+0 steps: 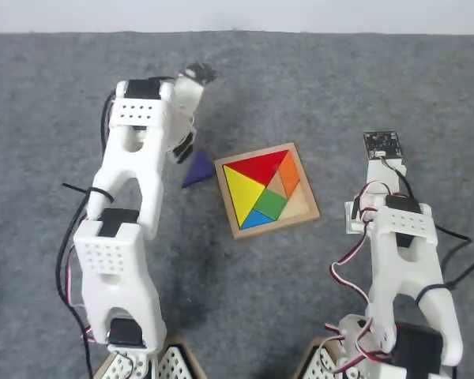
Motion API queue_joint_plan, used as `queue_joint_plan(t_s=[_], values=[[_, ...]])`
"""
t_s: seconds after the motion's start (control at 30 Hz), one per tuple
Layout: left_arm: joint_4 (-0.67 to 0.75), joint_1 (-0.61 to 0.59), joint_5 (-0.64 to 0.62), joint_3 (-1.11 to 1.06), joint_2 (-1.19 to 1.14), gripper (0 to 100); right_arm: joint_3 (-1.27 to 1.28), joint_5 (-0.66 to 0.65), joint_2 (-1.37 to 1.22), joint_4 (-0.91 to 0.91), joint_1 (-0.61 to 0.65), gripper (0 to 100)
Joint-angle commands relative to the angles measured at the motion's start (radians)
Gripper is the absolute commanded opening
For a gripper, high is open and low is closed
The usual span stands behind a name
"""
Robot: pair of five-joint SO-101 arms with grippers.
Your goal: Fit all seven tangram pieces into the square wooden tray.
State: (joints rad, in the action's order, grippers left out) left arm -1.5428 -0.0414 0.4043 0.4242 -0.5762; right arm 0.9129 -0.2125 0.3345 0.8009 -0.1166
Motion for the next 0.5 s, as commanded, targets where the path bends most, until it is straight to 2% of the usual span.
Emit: queue_joint_plan(t_s=[0.0,0.1,0.23,0.47], values=[[0.15,0.074,-0.133,0.012,0.002,20,-0.048,0.008,0.038,0.001,-0.004,31.0],[0.212,0.124,-0.176,0.015,-0.086,20,-0.048,0.008,0.038,0.001,-0.004,31.0],[0.247,0.115,-0.216,0.097,-0.212,19,-0.048,0.008,0.038,0.001,-0.004,31.0],[0.097,0.011,-0.198,0.367,-0.394,18,-0.048,0.008,0.038,0.001,-0.004,31.0]])
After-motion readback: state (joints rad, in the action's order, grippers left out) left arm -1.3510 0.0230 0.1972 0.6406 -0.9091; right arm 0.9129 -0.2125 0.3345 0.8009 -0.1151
